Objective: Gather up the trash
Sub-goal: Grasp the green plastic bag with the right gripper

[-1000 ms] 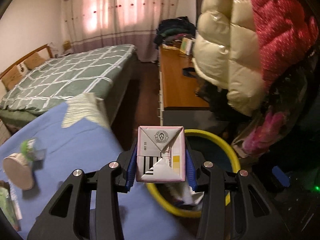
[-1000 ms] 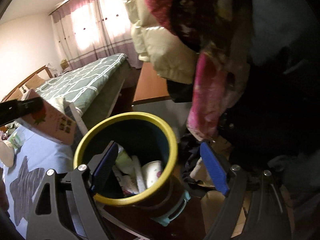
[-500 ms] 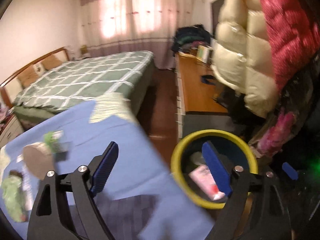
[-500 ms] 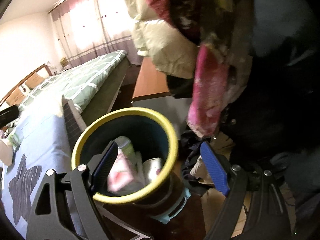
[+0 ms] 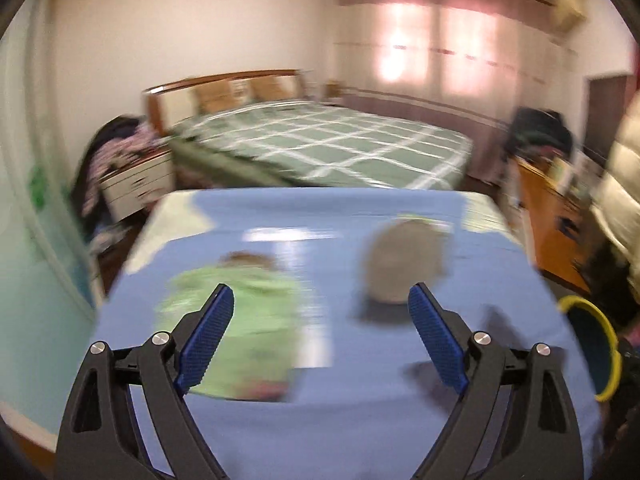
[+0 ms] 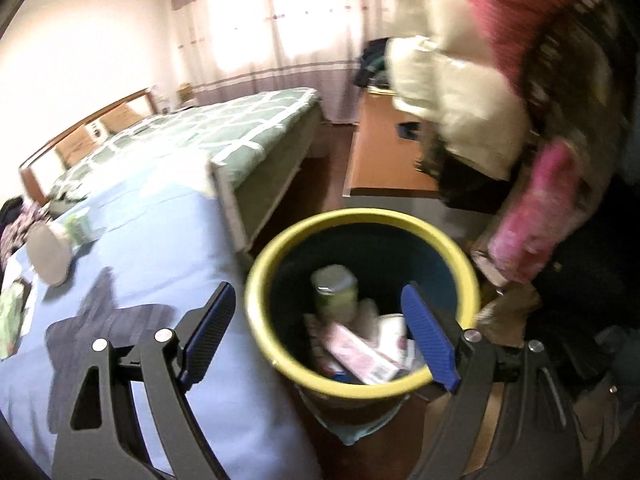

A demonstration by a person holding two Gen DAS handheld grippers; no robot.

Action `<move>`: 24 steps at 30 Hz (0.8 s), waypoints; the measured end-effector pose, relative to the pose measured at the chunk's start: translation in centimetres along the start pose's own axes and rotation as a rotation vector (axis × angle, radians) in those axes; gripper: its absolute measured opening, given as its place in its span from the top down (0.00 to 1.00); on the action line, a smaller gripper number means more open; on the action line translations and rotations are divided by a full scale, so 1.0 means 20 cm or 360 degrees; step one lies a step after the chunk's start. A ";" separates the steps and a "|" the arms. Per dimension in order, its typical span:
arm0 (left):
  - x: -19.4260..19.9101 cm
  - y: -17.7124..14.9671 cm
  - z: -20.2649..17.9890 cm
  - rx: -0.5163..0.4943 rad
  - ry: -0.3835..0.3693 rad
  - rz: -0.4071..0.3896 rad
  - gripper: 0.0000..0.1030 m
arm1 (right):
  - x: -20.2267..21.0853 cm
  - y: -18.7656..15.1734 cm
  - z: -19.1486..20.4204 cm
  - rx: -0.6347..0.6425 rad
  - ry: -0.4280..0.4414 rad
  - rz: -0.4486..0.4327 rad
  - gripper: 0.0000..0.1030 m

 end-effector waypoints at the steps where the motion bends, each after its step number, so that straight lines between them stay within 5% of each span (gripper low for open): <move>1: -0.01 -0.03 0.12 0.0046 0.0071 0.0005 0.15 | 0.00 0.00 0.05 0.0024 0.0021 0.0004 0.22; 12: -0.16 -0.27 0.91 0.0293 0.0493 0.0128 0.15 | -0.02 -0.18 0.89 0.0358 0.0415 0.0190 0.22; 24: -0.20 -0.36 1.06 0.0426 0.0596 0.0144 0.14 | 0.04 -0.55 1.72 0.0705 0.0768 0.0455 0.22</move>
Point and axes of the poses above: each gripper's, at about its wrist camera, not at the fingertips, and x roughly against the way its jaws point, z to its left, y to its top, the point moved 4 cm from there along -x, roughly the way its jaws point, and after that the axes turned 10 degrees about -x, right-handed, at the moved point
